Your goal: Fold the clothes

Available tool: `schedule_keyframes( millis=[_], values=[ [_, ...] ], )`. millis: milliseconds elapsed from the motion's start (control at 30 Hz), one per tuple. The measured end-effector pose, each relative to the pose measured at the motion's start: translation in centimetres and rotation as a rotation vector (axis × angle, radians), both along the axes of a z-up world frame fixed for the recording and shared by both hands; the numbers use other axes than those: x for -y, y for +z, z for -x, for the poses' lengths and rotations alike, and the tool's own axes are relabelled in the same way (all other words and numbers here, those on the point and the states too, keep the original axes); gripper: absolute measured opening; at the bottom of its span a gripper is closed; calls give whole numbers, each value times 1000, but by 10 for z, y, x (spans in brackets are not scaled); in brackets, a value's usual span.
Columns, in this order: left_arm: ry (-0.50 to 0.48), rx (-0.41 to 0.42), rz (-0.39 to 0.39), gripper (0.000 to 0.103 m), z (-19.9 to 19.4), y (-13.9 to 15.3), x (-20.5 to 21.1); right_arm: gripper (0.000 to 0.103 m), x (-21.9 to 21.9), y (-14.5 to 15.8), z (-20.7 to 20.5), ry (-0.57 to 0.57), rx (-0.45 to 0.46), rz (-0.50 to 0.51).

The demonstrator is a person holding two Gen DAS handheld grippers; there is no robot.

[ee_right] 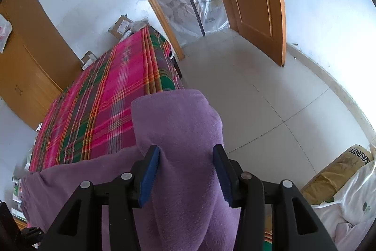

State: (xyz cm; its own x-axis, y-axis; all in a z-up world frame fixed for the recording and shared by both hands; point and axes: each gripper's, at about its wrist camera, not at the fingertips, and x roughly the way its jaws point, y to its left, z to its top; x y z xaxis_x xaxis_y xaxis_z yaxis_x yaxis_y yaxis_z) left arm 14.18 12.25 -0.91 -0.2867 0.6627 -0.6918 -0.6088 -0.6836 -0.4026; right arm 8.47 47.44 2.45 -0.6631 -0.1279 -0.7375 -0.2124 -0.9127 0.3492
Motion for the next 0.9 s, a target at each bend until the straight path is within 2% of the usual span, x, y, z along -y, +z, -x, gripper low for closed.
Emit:
schedule_keyframes(
  millis=[100, 200, 367, 433, 533, 600, 667, 733, 900],
  values=[
    [1, -2, 3, 27, -1, 1, 0, 48, 4, 2, -1, -2, -12, -24],
    [3, -5, 7, 27, -1, 1, 0, 48, 17, 10, -6, 8, -48, -107],
    [7, -6, 11, 27, -2, 2, 1, 46, 44, 25, -4, 97, -110, -240],
    [8, -7, 13, 27, -1, 2, 0, 45, 54, 24, 0, 134, -97, -275],
    [11, -7, 12, 27, -2, 2, 0, 31, 60, 19, 7, 126, -57, -332],
    [12, -6, 12, 27, -2, 3, 1, 23, 58, 15, 11, 111, -34, -331],
    [13, -6, 12, 27, -2, 3, 1, 9, 56, 12, 13, 96, -23, -326],
    [14, -5, 11, 27, -2, 3, 1, 5, 54, 13, 9, 83, -36, -318],
    [16, -8, 13, 27, -1, 3, 1, 4, 32, 21, -11, -20, -94, -259]
  ],
)
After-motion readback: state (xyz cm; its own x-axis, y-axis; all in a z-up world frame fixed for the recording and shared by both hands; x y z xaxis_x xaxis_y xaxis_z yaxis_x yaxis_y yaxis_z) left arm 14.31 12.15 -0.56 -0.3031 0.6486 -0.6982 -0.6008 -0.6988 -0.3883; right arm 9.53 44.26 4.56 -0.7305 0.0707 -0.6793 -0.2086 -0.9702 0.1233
